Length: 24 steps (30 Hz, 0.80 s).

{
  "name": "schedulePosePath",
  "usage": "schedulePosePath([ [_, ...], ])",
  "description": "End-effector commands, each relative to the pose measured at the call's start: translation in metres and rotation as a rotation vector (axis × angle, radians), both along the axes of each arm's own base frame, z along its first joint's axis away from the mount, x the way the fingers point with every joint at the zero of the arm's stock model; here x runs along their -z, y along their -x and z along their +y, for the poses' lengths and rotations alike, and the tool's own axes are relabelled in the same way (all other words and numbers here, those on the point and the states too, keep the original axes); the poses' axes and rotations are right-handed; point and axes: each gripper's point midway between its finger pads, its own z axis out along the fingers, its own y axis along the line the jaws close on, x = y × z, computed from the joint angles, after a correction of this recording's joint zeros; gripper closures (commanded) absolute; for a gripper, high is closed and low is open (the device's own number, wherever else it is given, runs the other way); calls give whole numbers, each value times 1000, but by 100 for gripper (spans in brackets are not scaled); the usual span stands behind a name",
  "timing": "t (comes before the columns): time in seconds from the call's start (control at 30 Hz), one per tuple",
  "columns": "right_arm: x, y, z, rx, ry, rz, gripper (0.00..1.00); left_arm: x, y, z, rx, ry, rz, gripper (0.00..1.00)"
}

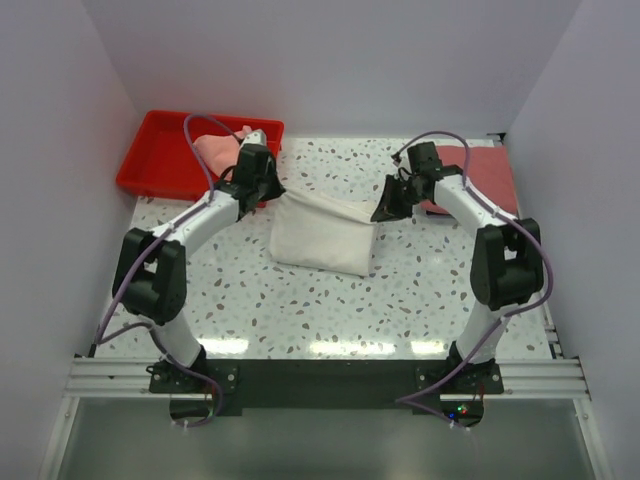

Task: Fold and stack the t-shirts
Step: Fold the tshirt

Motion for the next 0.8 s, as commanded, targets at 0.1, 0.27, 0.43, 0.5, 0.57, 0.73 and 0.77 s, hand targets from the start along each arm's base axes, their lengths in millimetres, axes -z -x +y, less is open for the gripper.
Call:
schedulePosePath([
  [0.1,4,-35,-8,36,-1,-23,98,-17,-50,2,-12,-24,-96,100],
  [0.27,24,-51,-12,66,-5,11,96,5,-65,-2,-2,-32,-56,100],
  [0.43,29,-63,-17,92,7,11,94,17,-78,-8,13,-21,-49,100],
  [0.5,33,-66,-18,96,13,14,89,21,-80,-9,16,-25,-36,100],
  [0.57,36,-68,-19,100,12,20,84,27,-83,-11,17,-24,-23,100],
  [0.73,20,-74,-20,82,17,-12,39,21,-82,-18,62,-1,-32,53],
  [0.77,14,-74,-21,77,13,-28,28,15,-81,-20,70,12,-49,40],
])
